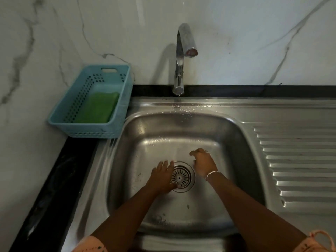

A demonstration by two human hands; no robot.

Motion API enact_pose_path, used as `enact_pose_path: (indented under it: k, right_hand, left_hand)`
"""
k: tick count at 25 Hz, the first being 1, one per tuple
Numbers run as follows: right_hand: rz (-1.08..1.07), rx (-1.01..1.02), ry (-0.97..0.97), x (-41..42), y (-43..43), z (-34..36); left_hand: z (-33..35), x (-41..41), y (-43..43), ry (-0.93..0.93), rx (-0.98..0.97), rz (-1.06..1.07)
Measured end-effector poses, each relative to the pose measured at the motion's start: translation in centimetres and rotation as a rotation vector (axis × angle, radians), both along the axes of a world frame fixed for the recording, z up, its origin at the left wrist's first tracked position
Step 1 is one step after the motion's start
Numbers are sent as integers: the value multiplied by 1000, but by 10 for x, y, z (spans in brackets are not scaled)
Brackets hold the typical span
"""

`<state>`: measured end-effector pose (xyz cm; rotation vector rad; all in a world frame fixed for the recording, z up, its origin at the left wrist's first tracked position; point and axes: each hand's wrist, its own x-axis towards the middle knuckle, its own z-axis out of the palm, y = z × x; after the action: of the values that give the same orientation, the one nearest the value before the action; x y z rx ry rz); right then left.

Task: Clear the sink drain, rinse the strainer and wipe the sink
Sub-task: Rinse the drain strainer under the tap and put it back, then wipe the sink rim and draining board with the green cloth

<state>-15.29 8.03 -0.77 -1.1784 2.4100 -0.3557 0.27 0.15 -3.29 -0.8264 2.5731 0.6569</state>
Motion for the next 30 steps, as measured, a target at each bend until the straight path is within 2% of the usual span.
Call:
enact_pose_path:
  k: [3,8,12,15,20,26,28,30]
  right_hand:
    - [136,70,147,14,6,14]
    - [267,244,220,30,9,32]
    - [286,186,202,31,8,47]
    - [299,83,143,34,7,63]
    - [242,-178,28,46,-19,117]
    - [231,-430,-139,68,-119,205]
    - [209,-446,-276,77,-155,227]
    - [125,-443,-519,88,-189,237]
  left_hand:
    - [22,5,8,-68,34,3]
    - [61,19,18,-34,-206,-38]
    - [88,30,20,-58,-268,-31]
    - [105,41,15,-3,-285,39]
    - [136,56,-5,264,-229,221]
    - [194,72,-64,647,-258,471]
    - [207,80,-90,749,-304,541]
    - [212,89,-116,794,-318,619]
